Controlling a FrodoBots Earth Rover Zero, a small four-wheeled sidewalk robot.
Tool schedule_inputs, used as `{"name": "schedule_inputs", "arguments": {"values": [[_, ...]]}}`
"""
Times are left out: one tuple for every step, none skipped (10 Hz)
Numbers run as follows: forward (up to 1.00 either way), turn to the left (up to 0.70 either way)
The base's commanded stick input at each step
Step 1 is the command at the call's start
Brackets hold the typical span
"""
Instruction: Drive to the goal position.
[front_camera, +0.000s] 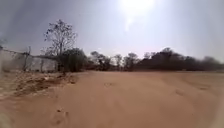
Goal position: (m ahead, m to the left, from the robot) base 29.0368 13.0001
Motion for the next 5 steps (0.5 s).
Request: {"name": "schedule_inputs", "arguments": {"values": [[1.00, 0.02], [1.00, 0.02], [1.00, 0.02], [1.00, 0.02], [1.00, 0.02]]}}
